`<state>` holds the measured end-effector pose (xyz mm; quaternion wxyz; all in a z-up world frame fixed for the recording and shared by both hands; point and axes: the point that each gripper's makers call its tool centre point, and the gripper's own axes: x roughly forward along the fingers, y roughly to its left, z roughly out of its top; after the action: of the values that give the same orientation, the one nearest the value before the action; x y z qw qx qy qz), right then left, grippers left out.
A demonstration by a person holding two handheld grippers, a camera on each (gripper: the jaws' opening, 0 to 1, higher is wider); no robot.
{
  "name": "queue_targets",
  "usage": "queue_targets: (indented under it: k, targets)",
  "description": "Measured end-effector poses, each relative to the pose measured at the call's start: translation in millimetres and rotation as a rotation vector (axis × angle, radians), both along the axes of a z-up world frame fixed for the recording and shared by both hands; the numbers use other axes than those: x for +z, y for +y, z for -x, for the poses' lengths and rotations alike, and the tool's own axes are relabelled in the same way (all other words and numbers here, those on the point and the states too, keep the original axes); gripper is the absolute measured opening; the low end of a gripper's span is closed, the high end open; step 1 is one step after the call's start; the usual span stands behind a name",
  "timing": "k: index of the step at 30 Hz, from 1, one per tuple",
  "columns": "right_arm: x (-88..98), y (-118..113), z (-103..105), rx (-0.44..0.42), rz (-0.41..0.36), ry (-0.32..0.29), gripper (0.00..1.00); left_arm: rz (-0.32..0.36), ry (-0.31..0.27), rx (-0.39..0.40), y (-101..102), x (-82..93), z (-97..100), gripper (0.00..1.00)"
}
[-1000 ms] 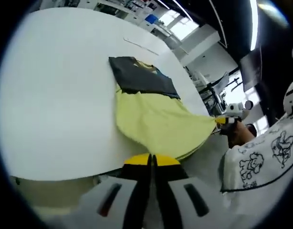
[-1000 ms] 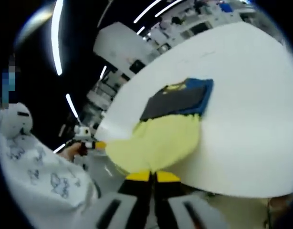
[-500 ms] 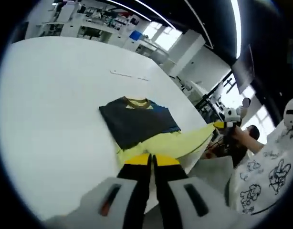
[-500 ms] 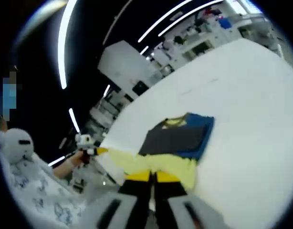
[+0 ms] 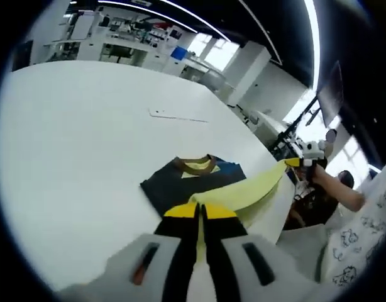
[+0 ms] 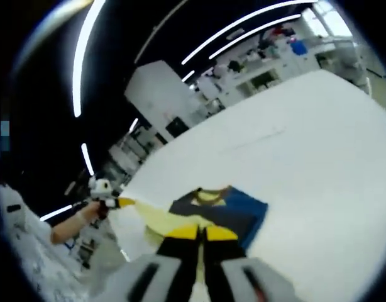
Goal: Fold the garment on the visible template until the final outline fits inside the template.
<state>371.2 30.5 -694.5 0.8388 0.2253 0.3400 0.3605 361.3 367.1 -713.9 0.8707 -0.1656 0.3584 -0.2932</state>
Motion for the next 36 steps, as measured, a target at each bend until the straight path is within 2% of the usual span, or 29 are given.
queue_targets:
  k: [8, 12, 15, 21, 29, 36]
  targets:
    - [-24.8, -5, -52, -0.045, 0.022, 0.016, 0.00, -0.016, 0.011, 0.080, 11, -24.4, -47.8, 0.00]
    - [-42.8, -5, -68, -0.040, 0.065, 0.023, 0.00, -0.034, 0.026, 0.111, 12, -39.5, -59.4, 0.00]
    - [-63.8, -5, -78, -0.046, 0.101, 0.051, 0.00, -0.044, 0.053, 0.131, 13, -54.9, -65.9, 0.00]
    - [-88.7, -6, -82, -0.038, 0.157, 0.071, 0.00, -0.056, 0.088, 0.164, 14, -79.1, -72.4, 0.00]
    - [-113.2, -10, -77, -0.056, 0.182, 0.100, 0.00, -0.079, 0.118, 0.180, 21, -105.7, -71.3, 0.00]
    - [-119.8, -6, -79, -0.071, 0.207, 0.086, 0.00, -0.082, 0.119, 0.191, 21, -108.8, -71.6, 0.00]
